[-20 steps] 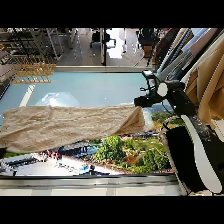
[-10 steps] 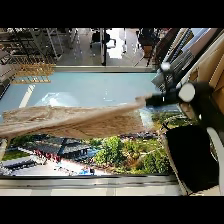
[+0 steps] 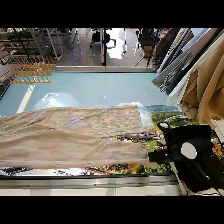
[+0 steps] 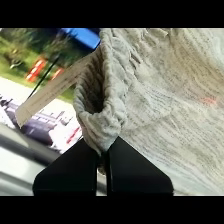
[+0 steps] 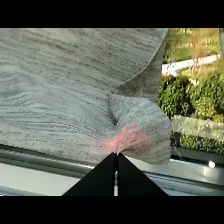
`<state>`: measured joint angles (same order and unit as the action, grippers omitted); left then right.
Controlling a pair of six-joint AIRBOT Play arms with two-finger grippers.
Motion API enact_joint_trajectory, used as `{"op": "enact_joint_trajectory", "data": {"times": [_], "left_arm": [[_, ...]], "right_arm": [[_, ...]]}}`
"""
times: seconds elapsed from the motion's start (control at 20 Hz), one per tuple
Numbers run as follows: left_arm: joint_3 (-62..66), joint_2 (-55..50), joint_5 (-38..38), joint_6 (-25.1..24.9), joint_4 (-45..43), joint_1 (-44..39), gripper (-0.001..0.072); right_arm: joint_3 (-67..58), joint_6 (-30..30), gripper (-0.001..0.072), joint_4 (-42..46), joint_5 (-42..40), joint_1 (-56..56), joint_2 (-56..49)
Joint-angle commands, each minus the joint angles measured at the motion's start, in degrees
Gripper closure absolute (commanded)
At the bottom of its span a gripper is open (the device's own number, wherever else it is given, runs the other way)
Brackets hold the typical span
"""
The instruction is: Fold the clothes and pants, and hang the long-sleeved shirts on hangers.
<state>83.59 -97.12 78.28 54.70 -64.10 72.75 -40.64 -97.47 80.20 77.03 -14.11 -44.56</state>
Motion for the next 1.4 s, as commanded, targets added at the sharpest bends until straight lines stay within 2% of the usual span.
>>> {"op": "enact_joint_trajectory", "data": {"times": [0.0,0.3,0.5,0.7,0.85,0.95,1.05,1.2,1.35], "left_arm": [[0.15,-1.73,2.54,-5.27,-1.9,2.86,0.0698],[0.26,-1.81,2.38,-5.25,-2.56,3.08,0.0698],[4.35,-1.73,2.93,-4.11,-0.92,3.06,0.0699],[7.65,-1.73,3.91,-4.13,11.5,3.02,0.0698],[7.67,-1.73,3.58,-4.04,23.69,3.02,0.0698],[7.67,-1.73,0.79,-0.63,29.29,2.78,0.0698],[7.65,-1.75,-3.82,2.86,29.81,1.7,0.0698],[7.65,-2.32,-9.51,6.29,29.9,-1.07,0.0698],[7.65,-3.78,-16.26,8.55,29.92,-5.64,0.0698]], "right_arm": [[3.76,-2.45,0.0702,-1.68,2.08,-0.35,2.95],[3.43,-2.43,0.0702,0.94,12.57,-0.35,3.76],[-1.05,-2.45,0.0702,3.08,11.28,-0.35,5.14],[-3.63,-2.34,0.0702,2.03,-2.01,-0.35,3.93],[-3.65,-1.88,0.0702,2.38,-18.62,-0.33,0.28],[-3.78,-0.59,0.0702,2.73,-31.69,-0.26,-4.61],[-6.34,1.16,0.0703,4.11,-42.07,-0.26,-12.41],[-18.23,3.91,0.0703,5.6,-47.45,1.97,-28.11],[-34.97,6.95,0.0703,5.57,-46.53,4.96,-43.98]]}}
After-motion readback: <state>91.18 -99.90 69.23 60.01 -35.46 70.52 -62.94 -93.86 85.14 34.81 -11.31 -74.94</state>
